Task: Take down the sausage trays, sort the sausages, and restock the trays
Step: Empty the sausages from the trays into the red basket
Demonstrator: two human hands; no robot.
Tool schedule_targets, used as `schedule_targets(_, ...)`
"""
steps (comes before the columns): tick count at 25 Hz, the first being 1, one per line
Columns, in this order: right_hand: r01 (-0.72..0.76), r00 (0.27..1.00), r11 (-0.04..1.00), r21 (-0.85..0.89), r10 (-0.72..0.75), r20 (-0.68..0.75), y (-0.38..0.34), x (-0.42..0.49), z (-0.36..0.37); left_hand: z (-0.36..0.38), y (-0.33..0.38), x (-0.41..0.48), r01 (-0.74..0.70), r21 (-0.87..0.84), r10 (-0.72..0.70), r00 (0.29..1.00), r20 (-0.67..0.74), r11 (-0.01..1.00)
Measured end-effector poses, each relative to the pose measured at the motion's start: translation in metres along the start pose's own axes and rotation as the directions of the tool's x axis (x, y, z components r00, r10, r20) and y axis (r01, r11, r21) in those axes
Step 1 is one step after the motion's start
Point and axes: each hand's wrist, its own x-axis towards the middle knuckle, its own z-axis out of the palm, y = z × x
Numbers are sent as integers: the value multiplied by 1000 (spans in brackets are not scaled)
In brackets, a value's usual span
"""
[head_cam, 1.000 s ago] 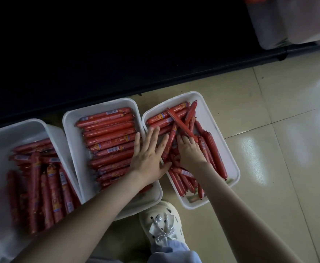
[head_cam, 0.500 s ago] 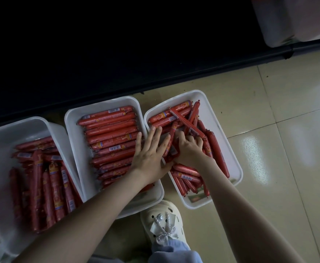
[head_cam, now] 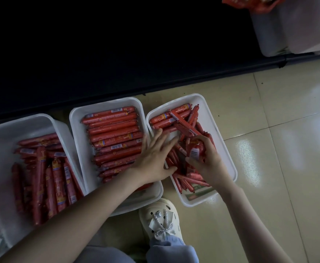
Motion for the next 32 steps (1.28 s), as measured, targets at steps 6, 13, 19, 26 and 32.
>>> schedule_targets(6,86,996,955,283,-85,-15,-109,-1,-19,-58,12,-35,-41,-583,9,998,-59,811)
schedule_targets(13,120,974,926,358,-179,137,-237,4,43,-151,-30,-132,89,-636,-282,937,-208,766)
schedule_targets(19,214,866,900,380,-355,352,-358,-25,140,-207,-84,-299,234,-670,-567,753,-333,704)
schedule_targets(26,430,695,894,122,-414,587,-454,-67,304,-191,-160,-478,154,-948,-915,341,-215,280)
schedule_targets(32,648,603,717,-257,-277,748,-436,-75,457,-102,-278,-521,472,-881,-992,84,90,-40)
